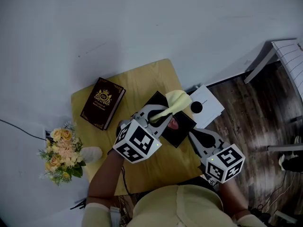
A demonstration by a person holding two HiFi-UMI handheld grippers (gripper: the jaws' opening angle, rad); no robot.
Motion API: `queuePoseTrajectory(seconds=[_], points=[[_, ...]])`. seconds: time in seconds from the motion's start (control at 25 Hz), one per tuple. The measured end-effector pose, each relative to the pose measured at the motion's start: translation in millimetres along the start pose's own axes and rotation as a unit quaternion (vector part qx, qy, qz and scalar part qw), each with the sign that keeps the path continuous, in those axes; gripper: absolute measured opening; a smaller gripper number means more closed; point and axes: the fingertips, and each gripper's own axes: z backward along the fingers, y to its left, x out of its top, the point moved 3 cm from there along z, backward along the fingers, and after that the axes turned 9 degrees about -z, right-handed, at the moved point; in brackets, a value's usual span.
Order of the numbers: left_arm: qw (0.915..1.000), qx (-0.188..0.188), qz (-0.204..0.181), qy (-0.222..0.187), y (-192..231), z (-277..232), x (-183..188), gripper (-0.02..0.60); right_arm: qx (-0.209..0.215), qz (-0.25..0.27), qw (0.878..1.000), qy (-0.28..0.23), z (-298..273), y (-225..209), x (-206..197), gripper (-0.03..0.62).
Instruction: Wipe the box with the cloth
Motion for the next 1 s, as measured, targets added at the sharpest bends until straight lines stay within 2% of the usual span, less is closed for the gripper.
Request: queuePoseTrajectory(seconds=[0.24, 0.4, 0.52, 0.68, 0.88, 1.0], points=[[0.9946, -0.067, -0.078, 0.01, -3, -28, 12, 0.035, 0.013, 0.008, 1.0, 0.02, 4, -4, -2, 0.031], [0.9841, -0.112, -0.136, 0.023, -1, -43, 13, 0.035, 0.022, 0.007, 0.999, 0.03, 5, -7, -8, 0.031], [0.9705, -0.161, -0.176, 0.036, 0, -51, 13, 0.035, 0.028, 0.008, 0.999, 0.039, 5, -11, -12, 0.031], [0.9472, -0.224, -0.224, 0.05, 2, -63, 12, 0.035, 0.041, 0.01, 0.998, 0.049, 3, -16, -14, 0.031], [0.9174, -0.279, -0.278, 0.058, 4, -78, 13, 0.035, 0.06, 0.007, 0.996, 0.061, 0, -21, -16, 0.031], [0.9059, -0.301, -0.292, 0.058, 4, -90, 13, 0.035, 0.069, 0.005, 0.995, 0.067, -3, -26, -15, 0.031]])
